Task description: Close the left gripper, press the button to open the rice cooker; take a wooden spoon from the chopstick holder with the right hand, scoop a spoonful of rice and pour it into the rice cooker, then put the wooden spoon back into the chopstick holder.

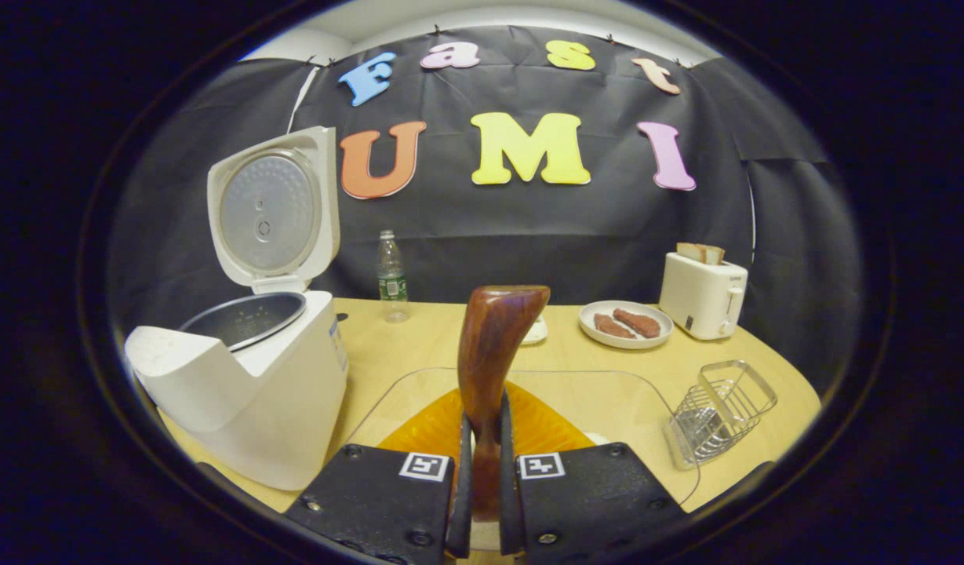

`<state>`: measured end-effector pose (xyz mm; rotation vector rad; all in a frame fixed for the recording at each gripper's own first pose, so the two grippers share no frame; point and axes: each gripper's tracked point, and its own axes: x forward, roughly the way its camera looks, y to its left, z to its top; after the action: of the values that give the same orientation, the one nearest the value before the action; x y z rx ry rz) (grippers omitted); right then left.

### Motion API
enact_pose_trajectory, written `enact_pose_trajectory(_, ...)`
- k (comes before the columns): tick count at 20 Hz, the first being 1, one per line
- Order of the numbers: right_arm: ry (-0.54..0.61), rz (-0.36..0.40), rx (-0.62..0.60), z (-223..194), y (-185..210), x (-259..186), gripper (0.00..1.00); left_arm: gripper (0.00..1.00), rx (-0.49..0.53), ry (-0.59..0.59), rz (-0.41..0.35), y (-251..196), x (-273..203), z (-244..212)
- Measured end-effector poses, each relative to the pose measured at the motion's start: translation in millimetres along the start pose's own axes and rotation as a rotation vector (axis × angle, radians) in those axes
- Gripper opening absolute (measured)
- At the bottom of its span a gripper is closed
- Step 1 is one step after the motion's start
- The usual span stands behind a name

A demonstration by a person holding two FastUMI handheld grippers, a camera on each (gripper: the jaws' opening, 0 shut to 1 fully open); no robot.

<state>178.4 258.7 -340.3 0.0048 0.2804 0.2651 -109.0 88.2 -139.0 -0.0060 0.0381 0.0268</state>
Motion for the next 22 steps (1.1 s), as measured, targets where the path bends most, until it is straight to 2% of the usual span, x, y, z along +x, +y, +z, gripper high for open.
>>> enact_pose_trajectory(4,0.03,0.076,0.096,-3.5,14.8,-1.7,0.19,0.94,0.009,0.001,0.026,11.8,1.3,-3.4)
enact_pose_trajectory(8,0.137,0.181,0.188,-9.2,29.2,-2.4,0.19,0.94,-0.009,0.005,0.014,8.6,1.8,-3.6)
enact_pose_trajectory(13,0.233,0.257,0.396,-9.3,21.2,-3.9,0.19,0.94,0.006,0.013,-0.001,0.1,1.1,-7.7)
enact_pose_trajectory(15,0.236,0.227,0.416,-9.1,6.3,-0.2,0.17,0.94,0.018,0.013,0.0,-0.4,2.0,-7.8)
enact_pose_trajectory(18,0.194,0.244,0.479,6.7,-3.6,-4.4,0.08,0.94,0.019,0.014,-0.009,-5.1,0.9,-6.8)
enact_pose_trajectory(22,0.114,0.227,0.527,35.2,-33.7,-15.1,0.08,0.94,0.025,0.016,-0.009,-5.2,-1.1,-8.3)
